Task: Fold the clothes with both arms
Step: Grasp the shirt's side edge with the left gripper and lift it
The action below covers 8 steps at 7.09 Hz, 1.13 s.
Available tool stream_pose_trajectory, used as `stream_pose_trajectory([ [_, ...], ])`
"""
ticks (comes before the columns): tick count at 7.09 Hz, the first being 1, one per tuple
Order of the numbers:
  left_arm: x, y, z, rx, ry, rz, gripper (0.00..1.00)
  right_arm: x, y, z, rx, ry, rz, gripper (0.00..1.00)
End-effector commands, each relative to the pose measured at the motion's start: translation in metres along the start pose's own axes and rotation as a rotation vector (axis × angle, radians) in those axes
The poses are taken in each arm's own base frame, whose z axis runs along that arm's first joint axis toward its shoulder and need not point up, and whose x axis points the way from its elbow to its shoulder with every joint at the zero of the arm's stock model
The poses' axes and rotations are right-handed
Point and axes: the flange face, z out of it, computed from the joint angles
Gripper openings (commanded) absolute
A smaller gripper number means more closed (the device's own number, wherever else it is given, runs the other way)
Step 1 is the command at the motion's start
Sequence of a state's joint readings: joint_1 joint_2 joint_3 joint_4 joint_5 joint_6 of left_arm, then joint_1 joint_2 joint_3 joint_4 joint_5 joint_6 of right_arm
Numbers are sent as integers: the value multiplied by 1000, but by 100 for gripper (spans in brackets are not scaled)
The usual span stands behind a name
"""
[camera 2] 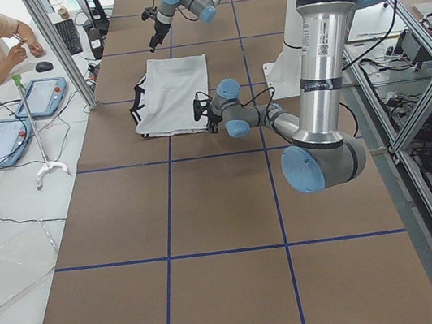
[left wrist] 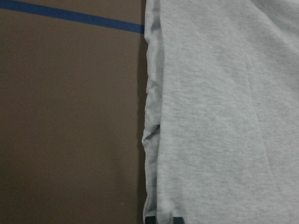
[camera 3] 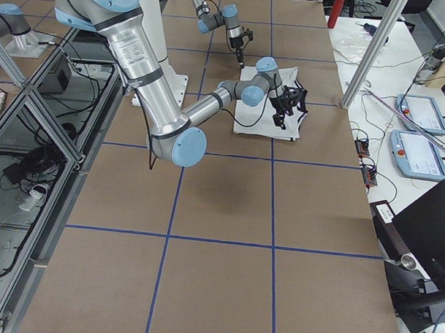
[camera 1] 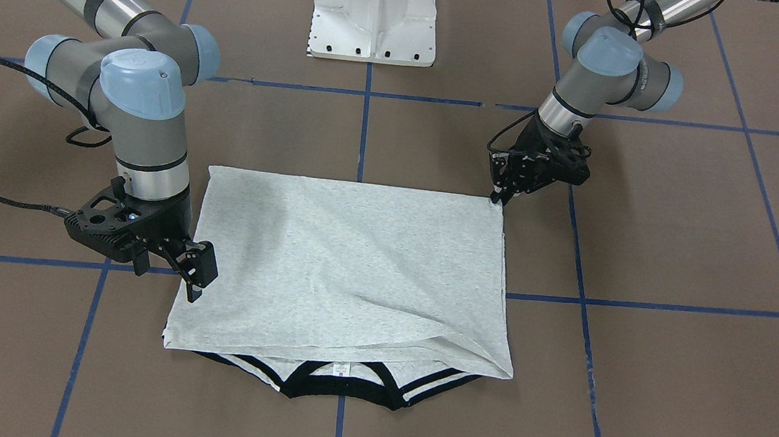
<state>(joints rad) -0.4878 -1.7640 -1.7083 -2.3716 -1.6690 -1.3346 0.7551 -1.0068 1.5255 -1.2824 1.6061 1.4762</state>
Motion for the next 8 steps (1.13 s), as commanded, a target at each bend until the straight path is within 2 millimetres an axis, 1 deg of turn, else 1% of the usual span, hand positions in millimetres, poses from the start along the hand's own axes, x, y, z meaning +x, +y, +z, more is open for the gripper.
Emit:
stream_pose_trajectory([
  [1,2,0,1,-1,1,1,25,2,0,1,-1,3,-1,100],
  [2,3,0,2,-1,2,-1,16,3,0,2,-1,5,-1,100],
  [3,2,0,2,-1,-1,-1,0,3,0,2,-1,5,-1,100],
  [4,-1,0,3,1,-4,-2,0,3,0,2,-1,5,-1,100],
  [5,-1,-2,-2,2,-1,3,0,3,0,1,-1,3,1,100],
  [6,-5,-10,-9,9,1,6,0,2,2,0,-1,0,1,100],
  [7,-18,-27,-16,36,-15,80,0,1,4,-2,-3,-5,1,100],
  [8,-41,-69,-29,99,-56,166,0,0,7,-2,-6,-5,-1,100],
])
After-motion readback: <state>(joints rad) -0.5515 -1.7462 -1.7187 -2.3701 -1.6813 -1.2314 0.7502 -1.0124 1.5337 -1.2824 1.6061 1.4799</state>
